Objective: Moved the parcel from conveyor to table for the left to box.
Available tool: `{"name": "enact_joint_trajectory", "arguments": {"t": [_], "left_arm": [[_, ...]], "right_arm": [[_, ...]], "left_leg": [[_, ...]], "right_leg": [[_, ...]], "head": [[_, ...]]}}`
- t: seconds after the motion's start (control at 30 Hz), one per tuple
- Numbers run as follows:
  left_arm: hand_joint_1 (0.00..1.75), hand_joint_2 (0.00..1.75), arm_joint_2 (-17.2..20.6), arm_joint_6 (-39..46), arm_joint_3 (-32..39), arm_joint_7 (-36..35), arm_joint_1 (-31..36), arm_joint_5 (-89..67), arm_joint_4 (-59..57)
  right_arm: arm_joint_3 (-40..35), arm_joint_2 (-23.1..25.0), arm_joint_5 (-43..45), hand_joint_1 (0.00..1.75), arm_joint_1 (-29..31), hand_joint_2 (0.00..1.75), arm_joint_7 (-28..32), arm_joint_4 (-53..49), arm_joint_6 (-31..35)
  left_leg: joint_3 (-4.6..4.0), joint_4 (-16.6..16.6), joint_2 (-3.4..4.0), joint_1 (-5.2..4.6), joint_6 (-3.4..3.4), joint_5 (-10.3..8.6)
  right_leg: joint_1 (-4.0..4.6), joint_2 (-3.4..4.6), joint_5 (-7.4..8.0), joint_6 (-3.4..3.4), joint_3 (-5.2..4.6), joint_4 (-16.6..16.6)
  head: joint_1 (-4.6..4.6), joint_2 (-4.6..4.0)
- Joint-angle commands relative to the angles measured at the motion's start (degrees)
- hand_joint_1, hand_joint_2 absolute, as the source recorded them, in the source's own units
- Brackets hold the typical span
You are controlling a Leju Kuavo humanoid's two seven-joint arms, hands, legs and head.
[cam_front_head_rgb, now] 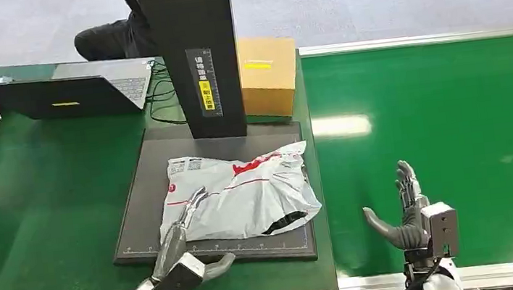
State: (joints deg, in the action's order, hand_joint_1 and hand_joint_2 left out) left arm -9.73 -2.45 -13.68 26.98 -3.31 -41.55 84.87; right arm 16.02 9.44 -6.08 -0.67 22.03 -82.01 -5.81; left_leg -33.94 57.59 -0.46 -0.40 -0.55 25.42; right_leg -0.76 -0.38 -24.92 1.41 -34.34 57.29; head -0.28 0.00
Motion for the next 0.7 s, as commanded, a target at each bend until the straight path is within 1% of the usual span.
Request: {"name": "enact_joint_trajectory", "arguments": {"t": [0.03, 0.13, 0.17, 0.27, 0.37, 0.47, 0.5, 0.53, 0.6, 0.63, 0.67, 0.7], "left_arm": [[0.0, 1.75, 3.0, 4.4, -3.5, -14.7, 4.7, -21.7, -13.3], [0.0, 1.75, 1.3, 3.9, 0.3, -20.8, 6.1, -24.5, -19.2], [0.0, 1.75, 0.7, 4.0, 2.0, -23.4, 6.4, -25.3, -20.2], [0.0, 1.75, -0.2, 5.2, 5.3, -25.5, 6.0, -25.7, -18.8], [0.0, 1.75, -1.2, 5.7, 8.9, -28.6, 5.1, -25.9, -15.8], [0.0, 1.75, -1.8, 5.8, 10.7, -29.6, 4.5, -24.4, -14.8], [0.0, 1.75, -2.1, 6.5, 11.4, -29.8, 4.3, -23.7, -14.3], [0.0, 1.75, -2.4, 7.6, 12.0, -29.5, 4.1, -22.5, -13.8], [0.0, 1.75, -2.4, 8.3, 12.3, -28.1, 3.8, -19.8, -13.0], [1.57, 1.75, -2.4, 8.5, 12.3, -26.8, 3.5, -17.9, -12.4], [1.75, 1.75, -2.1, 8.2, 12.1, -25.8, 3.4, -16.1, -12.3], [1.75, 1.75, -2.1, 8.0, 11.9, -24.9, 3.3, -14.4, -12.2]], "right_arm": [[-1.8, -0.4, -3.5, 0.0, -0.4, 1.75, -0.4, 4.6, 0.0], [-1.2, 0.4, -3.7, 0.0, -1.1, 1.75, -0.6, 4.2, -0.5], [-0.8, 0.9, -3.6, 0.0, -1.4, 1.75, -0.7, 3.9, -0.6], [0.0, 1.8, -3.8, 0.0, -2.2, 1.75, -1.2, 3.1, -1.2], [0.2, 2.5, -4.1, 0.0, -2.8, 1.75, -1.6, 2.3, -1.8], [0.0, 2.8, -4.2, 0.0, -2.8, 1.75, -2.0, 1.9, -1.6], [0.2, 3.0, -4.0, 0.0, -2.9, 1.75, -2.3, 1.4, -1.5], [0.2, 3.1, -4.0, 0.0, -3.0, 1.75, -2.5, 1.1, -1.4], [0.2, 3.0, -3.7, 0.0, -3.3, 1.75, -2.8, 0.7, -1.4], [0.2, 3.0, -3.6, 0.0, -3.5, 1.75, -2.9, 0.6, -1.5], [0.0, 2.8, -3.6, 0.0, -3.5, 1.75, -2.9, 0.7, -1.5], [-0.1, 2.7, -3.5, 0.0, -3.5, 1.75, -2.9, 0.9, -1.6]], "left_leg": [[0.22, -0.2, -0.03, 0.03, 0.11, -0.04], [0.34, -0.3, -0.03, 0.04, 0.17, -0.09], [0.26, -0.2, 0.0, 0.03, 0.11, -0.04], [0.23, -0.1, 0.0, 0.04, 0.11, -0.02], [0.4, -0.2, 0.07, 0.03, 0.14, -0.03], [0.62, -0.1, 0.11, 0.03, 0.08, 0.11], [0.54, -0.1, 0.26, 0.04, 0.19, 0.07], [0.72, -0.1, 0.35, 0.03, 0.28, 0.52], [0.77, -0.1, 0.58, 0.02, 0.3, 0.47], [0.53, -0.2, 0.68, 0.05, 0.4, 0.26], [0.63, -0.2, 0.64, 0.07, 0.33, 0.37], [0.47, -0.2, 0.64, 0.09, 0.37, 0.27]], "right_leg": [[0.03, -0.04, 0.02, -0.08, 0.21, -0.1], [0.04, -0.04, 0.05, -0.14, 0.32, -0.2], [0.03, 0.0, 0.03, -0.08, 0.24, -0.2], [0.04, 0.0, 0.01, -0.09, 0.22, -0.1], [0.03, 0.05, 0.03, -0.12, 0.35, -0.1], [0.03, 0.1, -0.08, -0.14, 0.54, 0.0], [0.04, 0.24, -0.03, -0.27, 0.43, 0.0], [0.04, 0.33, -0.37, -0.39, 0.57, 0.0], [0.04, 0.54, -0.24, -0.45, 0.52, 0.0], [0.07, 0.63, 0.03, -0.58, 0.24, -0.1], [0.07, 0.68, 0.03, -0.59, 0.34, 0.0], [0.09, 0.74, 0.23, -0.73, 0.17, 0.0]], "head": [[-0.02, 0.0], [-0.02, 0.0], [-0.02, 0.0], [0.0, 0.0], [0.0, 0.0], [0.0, 0.0], [-0.02, 0.0], [0.02, 0.0], [0.0, 0.0], [-0.02, 0.0], [0.0, 0.0], [-0.02, 0.0]]}}
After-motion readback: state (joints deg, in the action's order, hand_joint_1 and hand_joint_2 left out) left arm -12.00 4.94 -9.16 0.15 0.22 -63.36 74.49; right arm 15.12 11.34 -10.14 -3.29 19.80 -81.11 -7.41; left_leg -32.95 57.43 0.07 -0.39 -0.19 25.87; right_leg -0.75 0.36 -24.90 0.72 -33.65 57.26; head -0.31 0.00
